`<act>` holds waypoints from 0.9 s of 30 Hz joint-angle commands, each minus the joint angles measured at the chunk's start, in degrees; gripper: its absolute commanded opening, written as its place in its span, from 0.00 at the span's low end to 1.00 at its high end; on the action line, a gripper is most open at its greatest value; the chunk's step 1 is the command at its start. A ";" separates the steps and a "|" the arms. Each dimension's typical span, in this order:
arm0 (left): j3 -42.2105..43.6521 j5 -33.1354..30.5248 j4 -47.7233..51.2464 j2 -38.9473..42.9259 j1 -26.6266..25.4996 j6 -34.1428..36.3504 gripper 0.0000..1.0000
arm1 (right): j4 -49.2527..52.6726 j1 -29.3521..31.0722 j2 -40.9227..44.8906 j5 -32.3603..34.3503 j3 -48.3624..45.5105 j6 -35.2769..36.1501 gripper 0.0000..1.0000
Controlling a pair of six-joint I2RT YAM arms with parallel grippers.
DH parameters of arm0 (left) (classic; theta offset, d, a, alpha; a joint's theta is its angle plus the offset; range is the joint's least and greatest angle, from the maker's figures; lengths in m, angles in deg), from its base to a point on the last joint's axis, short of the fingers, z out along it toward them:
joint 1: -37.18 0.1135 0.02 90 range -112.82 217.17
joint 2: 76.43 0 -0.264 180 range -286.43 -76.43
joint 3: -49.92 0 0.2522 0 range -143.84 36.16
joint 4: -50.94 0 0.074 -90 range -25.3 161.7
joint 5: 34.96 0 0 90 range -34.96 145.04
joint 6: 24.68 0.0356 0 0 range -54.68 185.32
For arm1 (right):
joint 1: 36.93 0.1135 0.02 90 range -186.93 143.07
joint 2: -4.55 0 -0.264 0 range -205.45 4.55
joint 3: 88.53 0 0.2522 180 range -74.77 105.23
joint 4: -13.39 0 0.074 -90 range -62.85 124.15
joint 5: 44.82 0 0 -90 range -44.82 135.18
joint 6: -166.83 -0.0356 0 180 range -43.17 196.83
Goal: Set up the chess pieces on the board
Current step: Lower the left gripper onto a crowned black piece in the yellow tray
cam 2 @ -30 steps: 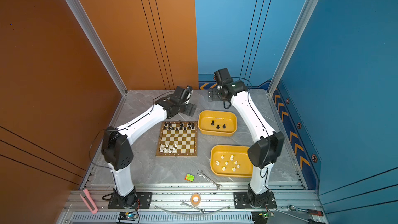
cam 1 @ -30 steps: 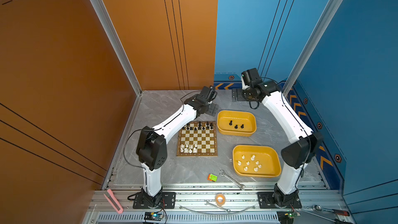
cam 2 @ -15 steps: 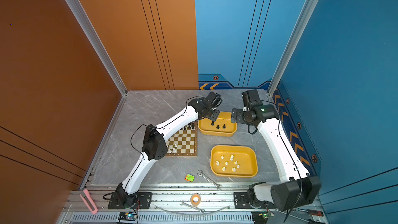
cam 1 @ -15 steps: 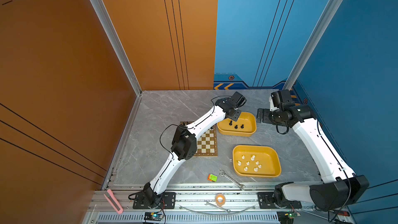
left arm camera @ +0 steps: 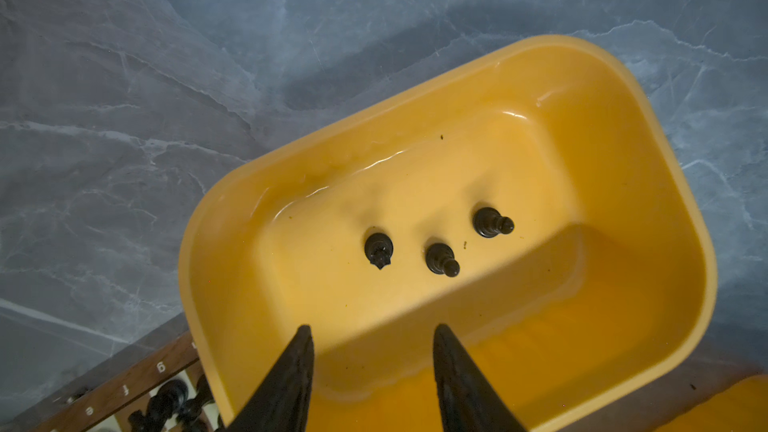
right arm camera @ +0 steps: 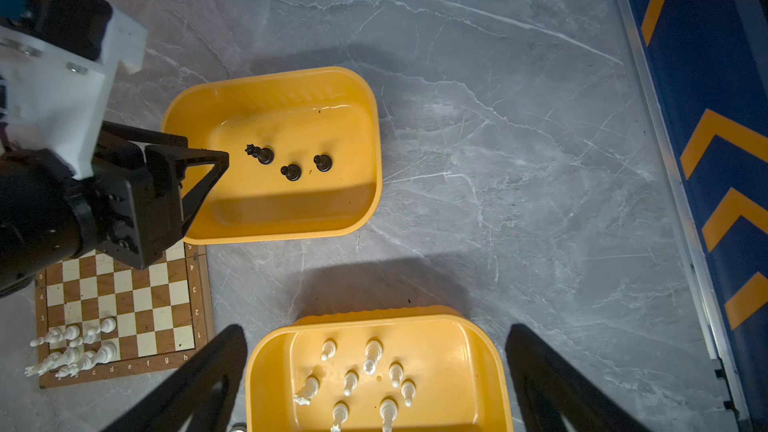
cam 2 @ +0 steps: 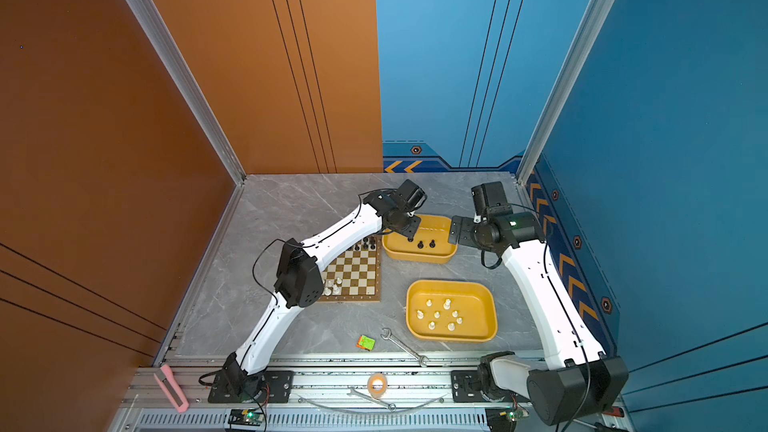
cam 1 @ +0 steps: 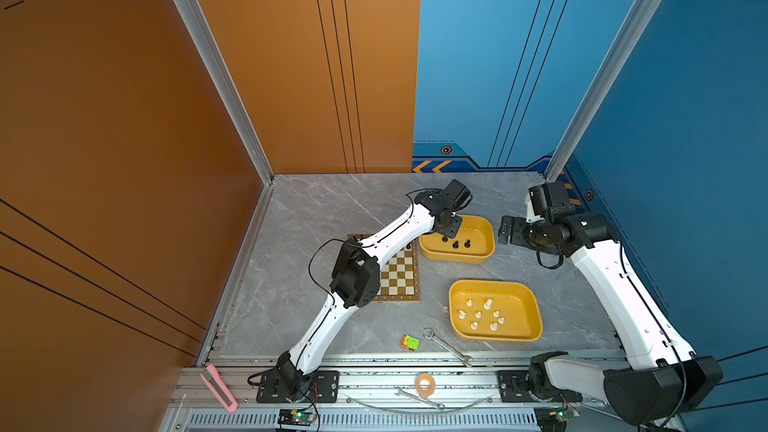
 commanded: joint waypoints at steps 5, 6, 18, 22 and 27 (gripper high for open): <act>-3.16 3.13 1.69 -5.36 1.37 -0.60 0.43 | 2.36 -0.37 0.73 0.42 -0.50 -1.66 1.00; -3.43 3.18 1.64 -5.65 1.50 -0.69 0.43 | 2.48 -0.32 0.70 0.48 -0.47 -1.77 1.00; -4.55 2.88 1.57 -7.80 1.60 -0.86 0.40 | 2.80 -0.34 0.90 1.25 -0.78 -1.60 1.00; -5.58 2.74 1.45 -8.27 1.58 -0.80 0.40 | 2.79 -0.32 0.75 1.48 -0.74 -1.42 1.00; -7.55 3.19 1.45 -9.53 1.67 -0.86 0.39 | 2.79 -0.65 0.60 1.62 -0.71 -0.91 1.00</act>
